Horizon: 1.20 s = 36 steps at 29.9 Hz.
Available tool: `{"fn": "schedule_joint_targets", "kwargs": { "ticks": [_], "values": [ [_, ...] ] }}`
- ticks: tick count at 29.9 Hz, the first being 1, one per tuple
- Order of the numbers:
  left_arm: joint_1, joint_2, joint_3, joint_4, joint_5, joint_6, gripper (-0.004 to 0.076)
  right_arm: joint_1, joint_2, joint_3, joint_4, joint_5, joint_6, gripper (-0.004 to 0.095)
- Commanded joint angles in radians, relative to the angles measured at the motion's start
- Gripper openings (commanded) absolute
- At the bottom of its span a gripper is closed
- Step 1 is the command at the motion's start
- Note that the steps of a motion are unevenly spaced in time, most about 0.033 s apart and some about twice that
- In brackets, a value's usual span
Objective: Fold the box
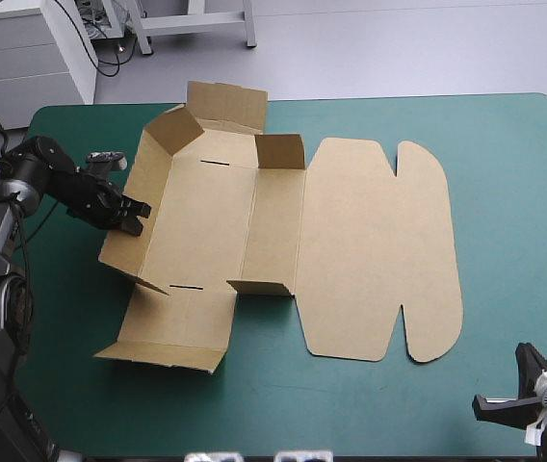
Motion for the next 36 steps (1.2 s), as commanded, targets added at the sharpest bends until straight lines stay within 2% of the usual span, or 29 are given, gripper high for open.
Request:
{"fn": "schedule_joint_targets", "kwargs": {
  "ticks": [1, 7, 11, 14, 22, 28, 36],
  "values": [
    [-0.038, -0.07, -0.088, 0.017, 0.065, 0.084, -0.0008, -0.006, 0.014, -0.028, 0.001, -0.074, -0.002, -0.0014],
    [-0.203, -0.07, -0.182, 0.308, 0.063, 0.199, -0.0008, -0.006, 0.023, -0.028, 0.001, -0.072, -0.002, -0.0014],
    [-0.356, -0.07, -0.254, 0.607, 0.061, 0.215, -0.0008, -0.006, 0.049, -0.028, 0.017, -0.072, -0.01, -0.0014],
    [-0.437, -0.07, -0.321, 0.741, 0.061, 0.225, -0.0008, -0.006, 0.064, -0.028, 0.018, -0.072, -0.01, -0.0014],
    [-0.574, -0.07, -0.435, 0.832, 0.045, 0.379, -0.0008, -0.006, 0.09, -0.028, 0.018, -0.072, -0.01, -0.0014],
    [-0.68, -0.072, -0.432, 0.875, -0.02, 0.307, -0.0008, -0.006, 0.09, -0.028, 0.018, -0.072, -0.01, -0.0014],
    [-0.842, -0.072, -0.432, 0.967, -0.043, 0.26, -0.0008, -0.006, 0.09, -0.028, 0.018, -0.072, -0.01, -0.0014]
  ]
}}
